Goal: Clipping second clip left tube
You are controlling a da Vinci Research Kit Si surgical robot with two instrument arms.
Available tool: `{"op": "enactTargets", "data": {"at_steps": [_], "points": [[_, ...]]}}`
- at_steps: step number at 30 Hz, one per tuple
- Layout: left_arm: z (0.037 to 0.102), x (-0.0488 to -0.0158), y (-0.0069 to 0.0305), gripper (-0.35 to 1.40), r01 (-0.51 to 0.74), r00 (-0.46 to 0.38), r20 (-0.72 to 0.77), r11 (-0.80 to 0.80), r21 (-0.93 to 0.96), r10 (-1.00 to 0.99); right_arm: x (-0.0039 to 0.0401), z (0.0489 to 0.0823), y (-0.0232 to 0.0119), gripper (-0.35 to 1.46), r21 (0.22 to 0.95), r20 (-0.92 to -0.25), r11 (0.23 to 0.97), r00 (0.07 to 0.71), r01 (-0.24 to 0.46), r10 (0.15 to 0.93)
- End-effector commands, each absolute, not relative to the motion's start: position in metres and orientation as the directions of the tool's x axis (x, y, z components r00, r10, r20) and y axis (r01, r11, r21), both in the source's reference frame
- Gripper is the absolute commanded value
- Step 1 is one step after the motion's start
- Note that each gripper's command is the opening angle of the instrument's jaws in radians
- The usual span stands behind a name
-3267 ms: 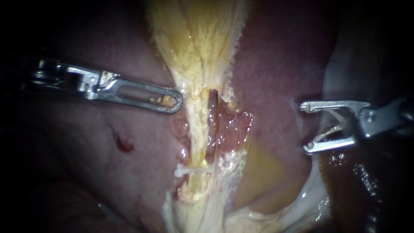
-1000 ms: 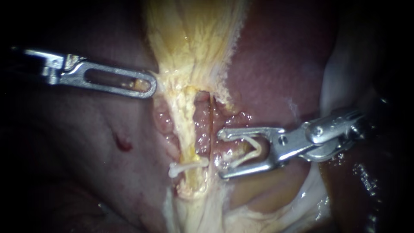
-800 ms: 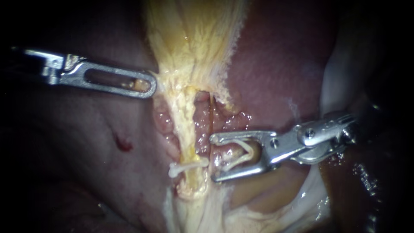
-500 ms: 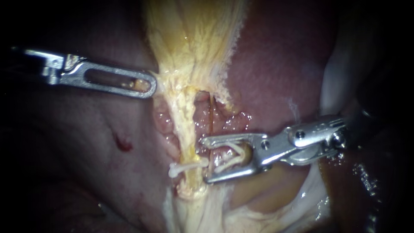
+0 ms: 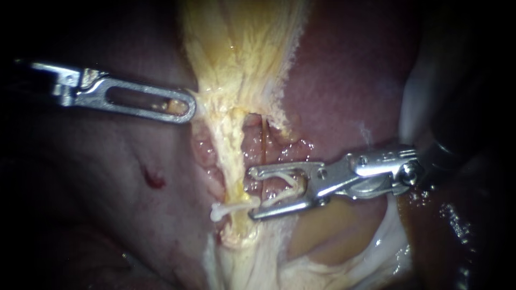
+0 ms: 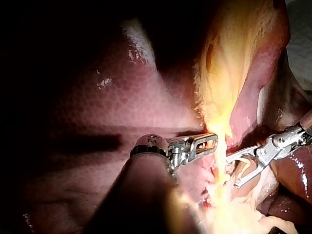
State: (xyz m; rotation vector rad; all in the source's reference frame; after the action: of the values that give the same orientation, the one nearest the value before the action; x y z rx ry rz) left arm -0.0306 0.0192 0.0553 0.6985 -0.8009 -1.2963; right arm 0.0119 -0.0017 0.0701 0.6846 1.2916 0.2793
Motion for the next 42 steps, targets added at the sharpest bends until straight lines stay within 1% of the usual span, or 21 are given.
{"op": "enactTargets", "data": {"at_steps": [1,15,25,42], "points": [[0.0552,-0.0306,0.0192,-0.35,0.549,0.087,0.119,0.147,0.823,-0.989,0.0118,0.0703,-0.0016,0.44,0.608,-0.786,0.774,0.277,0.179,0.553],[0.0550,-0.0307,0.0191,-0.35,0.548,0.088,0.118,0.147,0.824,-0.989,0.0117,0.0718,-0.0010,0.44,0.615,-0.780,0.769,0.278,0.176,0.560],[0.0550,-0.0307,0.0191,-0.35,0.548,0.088,0.118,0.147,0.824,-0.989,0.0122,0.0719,-0.0011,0.44,0.622,-0.775,0.763,0.280,0.177,0.567],[0.0551,-0.0308,0.0190,-0.35,0.546,0.089,0.117,0.147,0.825,-0.989,0.0154,0.0718,-0.0029,0.44,0.648,-0.761,0.722,0.258,0.244,0.596]]}}
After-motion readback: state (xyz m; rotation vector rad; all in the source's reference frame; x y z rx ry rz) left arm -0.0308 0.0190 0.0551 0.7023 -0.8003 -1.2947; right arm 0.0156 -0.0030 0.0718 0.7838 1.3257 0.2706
